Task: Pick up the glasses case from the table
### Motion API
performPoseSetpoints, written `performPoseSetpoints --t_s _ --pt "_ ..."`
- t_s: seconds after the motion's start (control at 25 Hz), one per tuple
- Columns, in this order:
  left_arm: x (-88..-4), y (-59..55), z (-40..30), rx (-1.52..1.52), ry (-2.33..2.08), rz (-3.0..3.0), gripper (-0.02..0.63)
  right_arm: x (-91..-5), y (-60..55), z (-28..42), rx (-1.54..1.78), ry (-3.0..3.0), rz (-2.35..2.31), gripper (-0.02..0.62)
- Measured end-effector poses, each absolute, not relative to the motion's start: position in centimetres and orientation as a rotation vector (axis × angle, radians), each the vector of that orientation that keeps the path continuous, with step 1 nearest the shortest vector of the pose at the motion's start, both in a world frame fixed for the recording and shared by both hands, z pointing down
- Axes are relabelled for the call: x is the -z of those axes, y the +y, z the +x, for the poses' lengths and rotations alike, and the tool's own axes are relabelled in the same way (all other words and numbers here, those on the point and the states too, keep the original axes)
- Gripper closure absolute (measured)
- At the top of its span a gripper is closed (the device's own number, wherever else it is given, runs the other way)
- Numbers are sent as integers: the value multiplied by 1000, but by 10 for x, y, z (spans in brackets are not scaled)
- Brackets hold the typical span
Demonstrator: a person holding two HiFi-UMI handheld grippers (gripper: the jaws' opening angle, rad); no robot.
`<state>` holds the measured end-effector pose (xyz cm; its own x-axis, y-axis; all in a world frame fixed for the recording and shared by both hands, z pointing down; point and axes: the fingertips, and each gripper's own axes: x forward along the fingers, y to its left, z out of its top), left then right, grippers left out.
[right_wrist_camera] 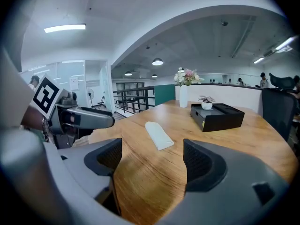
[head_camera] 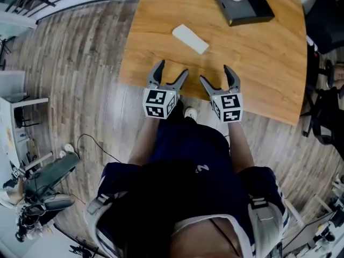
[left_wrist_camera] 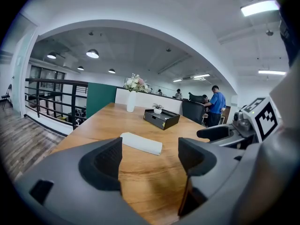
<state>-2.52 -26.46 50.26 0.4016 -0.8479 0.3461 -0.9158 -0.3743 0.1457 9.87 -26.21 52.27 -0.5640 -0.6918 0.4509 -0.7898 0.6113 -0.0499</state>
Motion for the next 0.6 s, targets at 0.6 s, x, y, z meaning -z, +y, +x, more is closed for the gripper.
performPoseSetpoints --t_s 0.6 --pt "-510 -356 -50 -402 -1398 2423 249 -555 -362 42 -360 -2333 1044 187"
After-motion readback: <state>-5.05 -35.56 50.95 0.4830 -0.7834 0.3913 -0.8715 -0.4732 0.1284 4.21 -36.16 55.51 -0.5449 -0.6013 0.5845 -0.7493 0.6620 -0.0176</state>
